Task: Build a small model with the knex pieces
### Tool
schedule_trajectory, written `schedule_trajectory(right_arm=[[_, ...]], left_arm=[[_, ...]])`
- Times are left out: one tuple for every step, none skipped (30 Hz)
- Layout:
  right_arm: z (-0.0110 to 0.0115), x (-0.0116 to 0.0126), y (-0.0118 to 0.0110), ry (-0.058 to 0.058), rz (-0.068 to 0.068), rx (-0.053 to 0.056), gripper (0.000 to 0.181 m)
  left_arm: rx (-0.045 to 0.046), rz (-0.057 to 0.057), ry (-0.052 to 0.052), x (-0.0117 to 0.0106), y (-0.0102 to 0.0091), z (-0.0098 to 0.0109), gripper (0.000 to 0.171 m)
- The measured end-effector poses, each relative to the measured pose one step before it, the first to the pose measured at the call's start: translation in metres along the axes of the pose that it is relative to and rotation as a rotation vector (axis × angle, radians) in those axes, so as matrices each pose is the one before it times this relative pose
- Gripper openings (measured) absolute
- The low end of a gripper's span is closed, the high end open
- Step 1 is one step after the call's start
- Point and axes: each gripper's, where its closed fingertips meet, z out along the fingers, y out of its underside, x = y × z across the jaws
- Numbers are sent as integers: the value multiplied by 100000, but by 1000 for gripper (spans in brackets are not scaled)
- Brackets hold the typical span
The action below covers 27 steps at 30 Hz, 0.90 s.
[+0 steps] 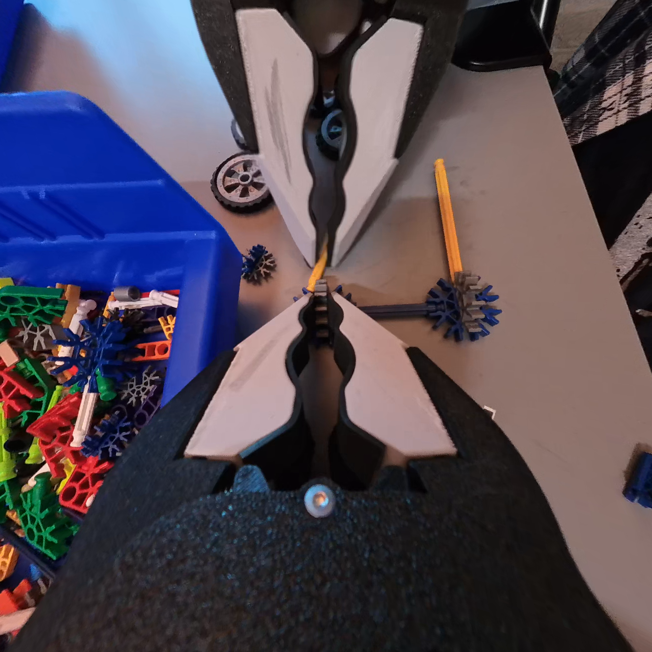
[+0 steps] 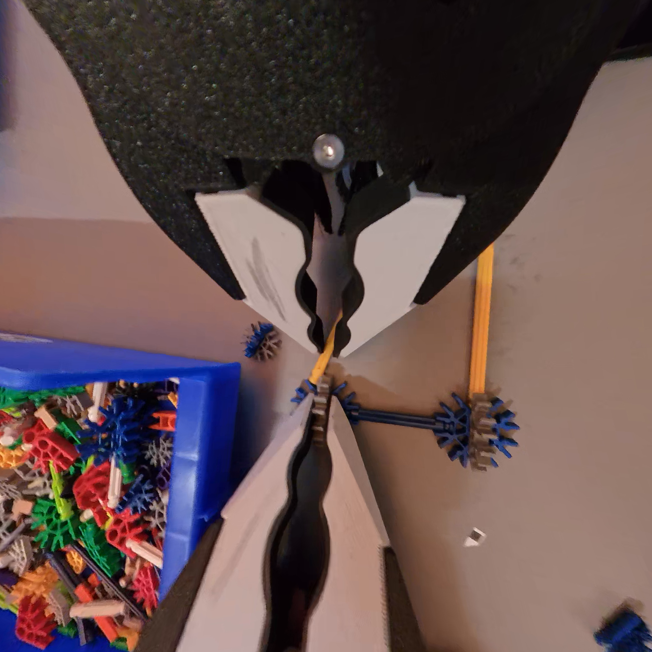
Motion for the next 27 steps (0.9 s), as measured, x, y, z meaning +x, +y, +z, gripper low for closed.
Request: schedule_trajectory(right_arm=[[102,-230,-219,-899,-395,1011,4],[70,-55,-130,0,-456,365,4],[6,-1,-14,-147,-409,76,3],[7,7,-19,-564,-223,407,3],[19,16,-41,-443,-286,411,3],[13,1,-19,-178,-26,-277,3],[4,-23,37,-285,160,-933,4],[-5,-26,42,-918,1056,-952,5],[-12,-25,54,-1609,2405,-716,7],[-15,-2,24,-1198,2230,-485,7],[4,5,7,91,1169,-485,8],[-28,-3,48,992,621,-942,10],[-37,77,74,1720,456,-1089,10],[27,165,-43,1863,1141,-290,11],[78,94,-103,978,1907,48,12],[55,74,-54,742,1025,-181,11],[40,96,-26,994,580,-45,10],[58,63,-45,539,1307,419,10],[24,44,-20,351,1128,736,8],[21,79,-24,660,423,1008,7],[34,41,-46,311,561,1192,6],[6,-30,-39,-398,-58,973,6],[22,-41,-56,-497,-1018,793,5],[52,-79,-118,-1132,-562,870,5],[38,-82,-93,-1459,-156,709,5],[27,-40,-40,-1065,-590,400,4],[26,-32,-39,-766,-1149,434,4]], left_arm=[[-81,-102,94,3,-18,0,4],[99,39,-79,-5,1,4,4],[24,355,-254,12,-11,2,4],[-23,207,-99,-4,-1,15,3],[95,-202,174,-7,4,-7,3],[15,-184,197,-1,-6,-4,3],[3,-87,164,12,-9,12,3],[9,-103,67,0,-2,19,4],[1,-115,-120,-12,-21,24,4],[-22,-135,-274,-32,-10,29,4],[50,-116,0,-4,-1,-2,4],[72,-71,-141,-16,4,4,4],[-74,-25,-585,-69,-15,37,4],[-11,83,-291,-43,-39,45,4],[-7,-160,165,-5,-10,2,4],[7,-125,51,-4,-3,5,4],[-22,52,-220,-22,5,10,4],[16,-178,-81,-20,3,-2,4],[-11,87,-86,-6,-4,4,4],[11,22,-42,2,-1,-1,4],[14,-97,57,-7,3,-2,4],[52,33,32,4,-14,11,4],[-51,-51,69,-4,-1,8,4],[12,231,19,10,7,-27,4],[71,87,79,19,19,-14,4],[-39,183,-6,9,-13,1,4],[-68,-91,72,7,9,-3,4]])
